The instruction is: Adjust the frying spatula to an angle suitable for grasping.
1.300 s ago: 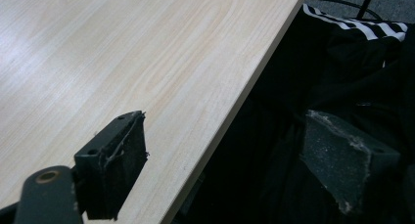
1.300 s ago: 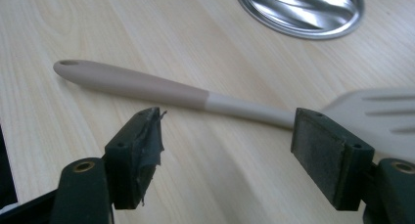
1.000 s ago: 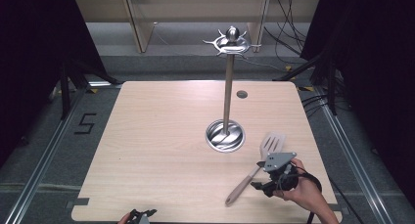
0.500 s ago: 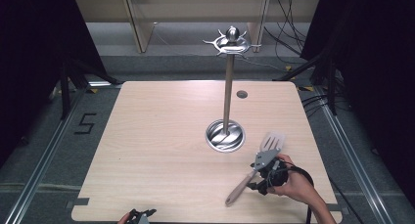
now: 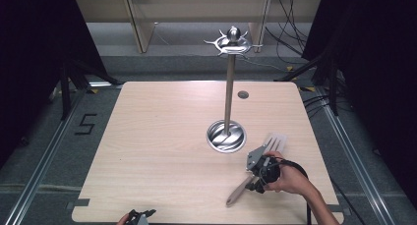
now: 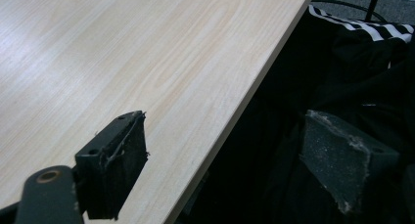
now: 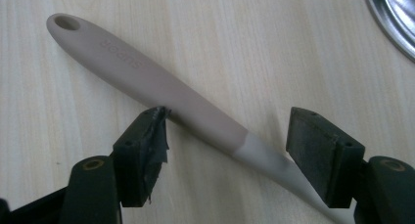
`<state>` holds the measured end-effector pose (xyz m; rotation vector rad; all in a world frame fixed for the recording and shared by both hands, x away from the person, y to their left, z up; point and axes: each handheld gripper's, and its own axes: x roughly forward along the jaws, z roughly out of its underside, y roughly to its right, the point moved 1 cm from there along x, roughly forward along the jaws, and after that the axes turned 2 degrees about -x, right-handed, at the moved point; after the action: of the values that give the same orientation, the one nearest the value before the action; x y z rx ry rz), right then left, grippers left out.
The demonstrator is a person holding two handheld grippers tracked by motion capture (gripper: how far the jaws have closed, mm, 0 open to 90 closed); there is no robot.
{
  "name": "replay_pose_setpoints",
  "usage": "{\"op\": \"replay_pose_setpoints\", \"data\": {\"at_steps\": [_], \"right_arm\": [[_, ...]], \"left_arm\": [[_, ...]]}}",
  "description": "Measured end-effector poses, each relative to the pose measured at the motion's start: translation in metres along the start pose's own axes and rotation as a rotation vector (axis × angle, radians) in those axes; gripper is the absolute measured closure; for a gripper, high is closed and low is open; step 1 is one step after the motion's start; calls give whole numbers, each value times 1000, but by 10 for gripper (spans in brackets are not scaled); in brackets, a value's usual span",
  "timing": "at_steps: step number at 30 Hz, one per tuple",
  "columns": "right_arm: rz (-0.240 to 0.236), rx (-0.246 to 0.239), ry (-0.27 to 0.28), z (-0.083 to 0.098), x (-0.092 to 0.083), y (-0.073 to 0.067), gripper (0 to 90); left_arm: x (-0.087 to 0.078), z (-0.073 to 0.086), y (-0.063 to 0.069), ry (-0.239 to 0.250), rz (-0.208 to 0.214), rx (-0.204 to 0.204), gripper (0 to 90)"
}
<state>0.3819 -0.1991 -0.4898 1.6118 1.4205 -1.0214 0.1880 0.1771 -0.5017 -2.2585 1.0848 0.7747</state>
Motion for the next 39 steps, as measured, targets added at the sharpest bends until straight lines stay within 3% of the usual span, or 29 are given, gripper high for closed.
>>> {"op": "replay_pose_setpoints", "data": {"at_steps": [1,2,4,6,7,11,12,13,15,16,19,20,23,24,25,26,28,32,33,37,38,39], "right_arm": [[-12,-3,-16,0,0,1,325],[-8,2,-66,0,2,-1,329],[6,-6,-93,-1,5,-2,322],[4,-21,-92,-2,6,2,352],[1,6,-109,-3,5,1,372],[10,-21,-114,-6,5,4,435],[9,6,-151,-7,4,1,477],[9,6,-151,-7,4,1,477],[14,-44,-189,-11,3,1,548],[17,-31,-208,-11,1,0,570],[10,0,-216,-14,3,-1,611],[23,33,-276,-16,0,-4,659],[-10,-7,-315,-20,2,-4,718],[-12,-61,-326,-20,2,-1,732],[-24,-89,-331,-21,2,0,740],[-25,-11,-333,-22,3,-5,744],[-24,-90,-336,-21,2,0,751],[-22,-110,-321,-20,3,0,761],[-11,-33,-330,-20,2,-5,761],[3,-27,-331,-20,2,-7,762],[10,-110,-323,-20,2,0,763],[10,-110,-323,-20,2,0,763]], "left_arm": [[0,0,0,-2,1,-1,165],[0,0,0,-2,-3,5,165],[0,-1,0,0,3,2,165],[2,0,1,-15,19,-2,165],[2,0,2,-16,20,-4,165],[1,0,1,-4,10,0,165],[0,0,0,-5,1,5,165],[0,0,0,-5,1,5,165],[1,1,1,-11,10,-10,165],[0,0,1,-4,3,6,165],[0,0,1,0,13,0,165],[1,0,2,1,17,-4,165],[0,0,1,-1,7,-4,165],[0,0,0,2,5,-4,165],[0,0,1,-4,9,-17,165],[-1,0,0,3,3,-7,165],[0,1,0,1,12,-11,165],[0,0,1,-2,6,-3,165],[0,0,1,-2,5,0,165],[0,0,0,-1,4,-4,165],[0,1,0,0,12,-9,165],[0,1,0,0,12,-9,165]]}}
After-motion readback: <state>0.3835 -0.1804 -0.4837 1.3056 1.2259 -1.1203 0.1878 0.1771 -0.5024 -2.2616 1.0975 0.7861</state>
